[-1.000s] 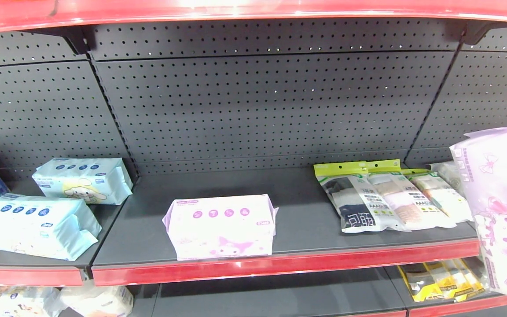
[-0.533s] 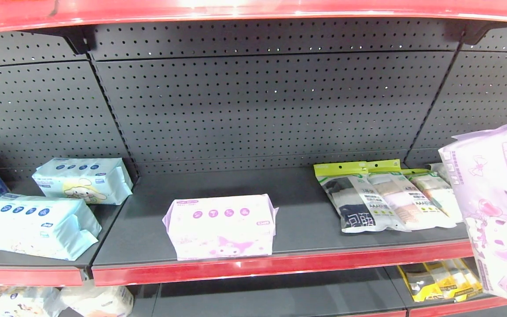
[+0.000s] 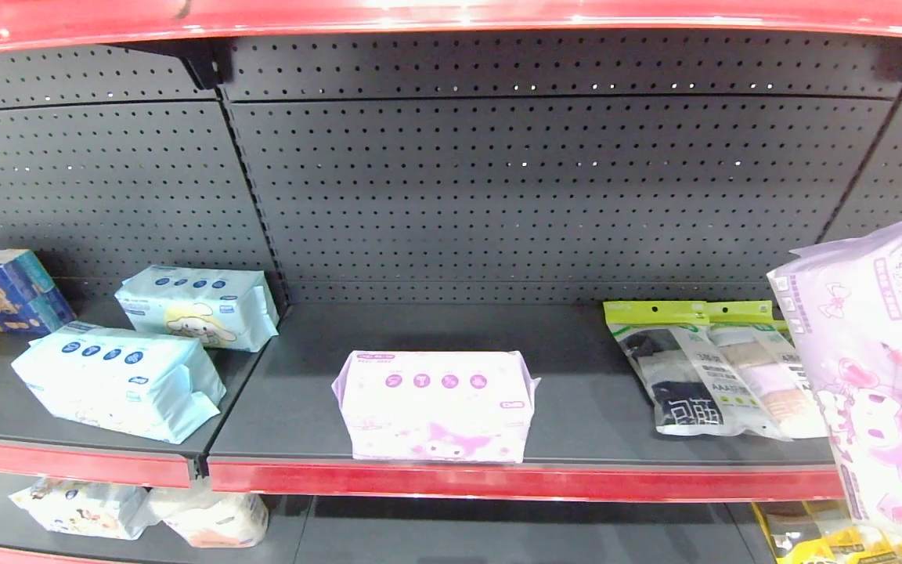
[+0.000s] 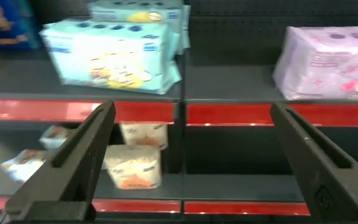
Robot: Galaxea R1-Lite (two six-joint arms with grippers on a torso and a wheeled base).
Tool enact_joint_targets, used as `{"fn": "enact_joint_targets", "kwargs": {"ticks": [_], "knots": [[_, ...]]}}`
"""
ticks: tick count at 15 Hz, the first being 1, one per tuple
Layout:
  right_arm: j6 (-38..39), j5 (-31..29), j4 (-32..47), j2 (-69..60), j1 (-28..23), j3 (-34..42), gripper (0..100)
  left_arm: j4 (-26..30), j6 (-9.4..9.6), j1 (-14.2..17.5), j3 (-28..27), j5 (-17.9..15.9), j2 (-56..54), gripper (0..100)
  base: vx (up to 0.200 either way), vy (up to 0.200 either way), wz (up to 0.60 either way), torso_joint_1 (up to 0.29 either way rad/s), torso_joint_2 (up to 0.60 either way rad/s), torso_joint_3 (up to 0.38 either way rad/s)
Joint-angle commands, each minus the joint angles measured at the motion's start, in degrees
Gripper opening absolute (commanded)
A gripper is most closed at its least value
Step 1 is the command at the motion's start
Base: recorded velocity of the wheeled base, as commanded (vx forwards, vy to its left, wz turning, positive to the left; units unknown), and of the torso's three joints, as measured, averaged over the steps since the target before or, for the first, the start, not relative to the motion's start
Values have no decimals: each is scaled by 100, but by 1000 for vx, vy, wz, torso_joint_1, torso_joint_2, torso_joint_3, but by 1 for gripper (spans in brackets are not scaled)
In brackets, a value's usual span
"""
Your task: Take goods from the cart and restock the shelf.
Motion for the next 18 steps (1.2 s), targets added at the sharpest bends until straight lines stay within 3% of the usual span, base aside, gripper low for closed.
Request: {"fn": "enact_joint_targets", "kwargs": {"ticks": [1,7,11,15,18], "knots": [[-4,-12,-6,20,-1,-3,0,0,-1,-1,2,-2,7,100,0,0,0,0,0,0],[-39,313,-15,582,70,-293,0,0,-1,-1,2,-2,7,100,0,0,0,0,0,0],[-294,1535,-111,2103,96,-1128,0,0,-1,-1,2,-2,7,100,0,0,0,0,0,0],[-900,2124,-208,3210,105,-1453,0,0,-1,-1,2,-2,7,100,0,0,0,0,0,0],[-1559,2502,-858,4318,-71,-1954,0,0,-1,-1,2,-2,7,100,0,0,0,0,0,0]]}}
